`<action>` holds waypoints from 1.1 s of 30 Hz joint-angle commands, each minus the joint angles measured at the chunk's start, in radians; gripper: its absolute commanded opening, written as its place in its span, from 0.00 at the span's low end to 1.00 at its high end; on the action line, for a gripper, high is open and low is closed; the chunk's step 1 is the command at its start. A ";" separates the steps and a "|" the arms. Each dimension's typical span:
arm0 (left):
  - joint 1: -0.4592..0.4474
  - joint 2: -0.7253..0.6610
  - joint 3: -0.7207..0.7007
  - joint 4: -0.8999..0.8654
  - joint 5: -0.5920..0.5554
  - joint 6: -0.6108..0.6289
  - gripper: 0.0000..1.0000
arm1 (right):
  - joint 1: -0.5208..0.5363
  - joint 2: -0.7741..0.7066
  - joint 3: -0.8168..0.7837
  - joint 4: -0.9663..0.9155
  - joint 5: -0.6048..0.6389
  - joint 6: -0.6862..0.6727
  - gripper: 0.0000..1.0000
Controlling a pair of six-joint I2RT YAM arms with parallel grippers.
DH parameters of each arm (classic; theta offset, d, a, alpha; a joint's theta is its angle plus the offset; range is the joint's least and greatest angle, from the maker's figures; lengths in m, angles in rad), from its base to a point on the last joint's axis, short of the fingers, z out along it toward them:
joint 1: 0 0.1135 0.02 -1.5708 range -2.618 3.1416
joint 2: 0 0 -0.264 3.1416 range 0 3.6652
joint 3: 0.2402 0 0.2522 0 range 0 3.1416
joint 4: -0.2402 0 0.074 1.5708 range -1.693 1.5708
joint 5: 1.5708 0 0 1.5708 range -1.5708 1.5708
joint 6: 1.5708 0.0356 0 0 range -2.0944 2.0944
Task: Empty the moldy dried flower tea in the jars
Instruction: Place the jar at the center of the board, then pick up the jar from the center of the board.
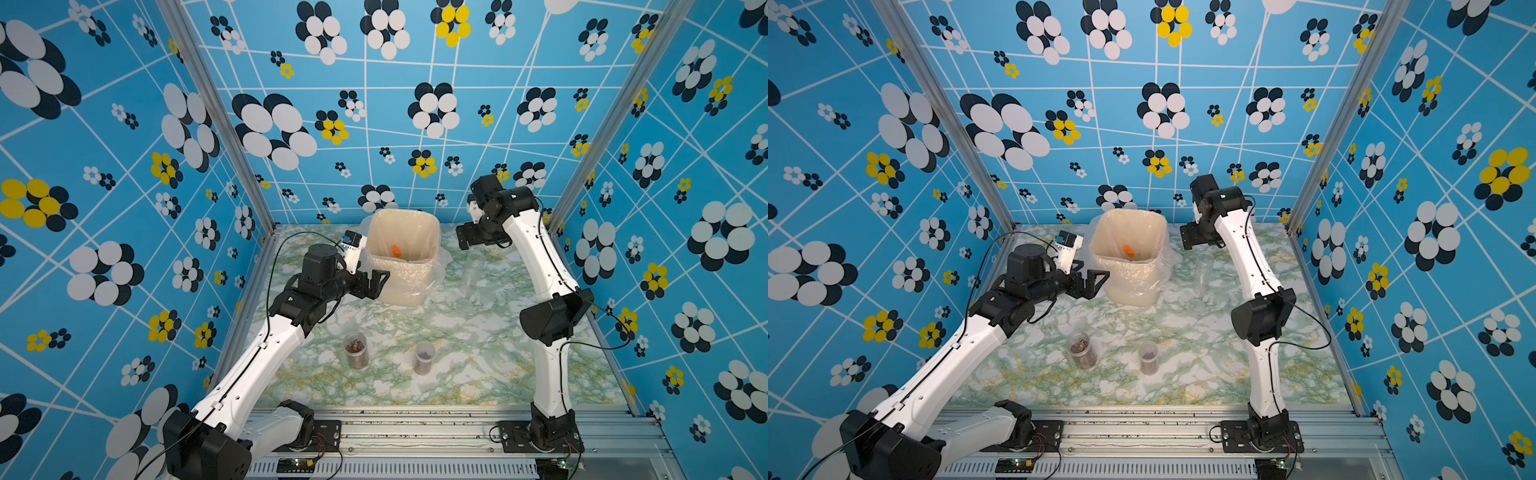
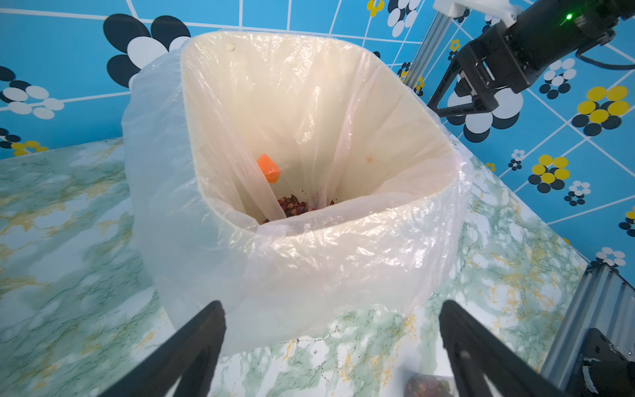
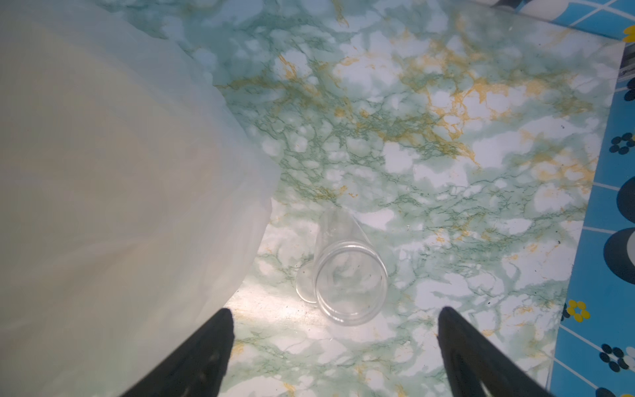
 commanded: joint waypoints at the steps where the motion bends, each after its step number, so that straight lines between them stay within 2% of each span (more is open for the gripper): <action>1: -0.003 -0.039 -0.031 0.063 0.102 0.003 0.99 | 0.047 -0.157 -0.087 0.016 -0.088 -0.008 0.95; 6: -0.003 -0.053 -0.058 0.077 0.183 -0.016 0.99 | 0.151 -0.350 -0.350 0.159 -0.160 -0.022 0.95; 13: -0.002 -0.069 -0.098 0.097 0.201 -0.098 1.00 | 0.308 -0.609 -0.788 0.383 -0.228 -0.091 0.95; 17: 0.008 -0.060 -0.128 0.102 0.180 -0.154 0.99 | 0.367 -0.692 -0.954 0.457 -0.247 -0.083 0.94; 23: 0.061 -0.068 -0.184 0.149 0.165 -0.255 0.99 | 0.474 -0.670 -1.028 0.456 -0.241 -0.070 0.94; 33: 0.100 -0.091 -0.193 0.138 0.129 -0.251 0.99 | 0.626 -0.565 -1.098 0.400 -0.225 -0.037 0.94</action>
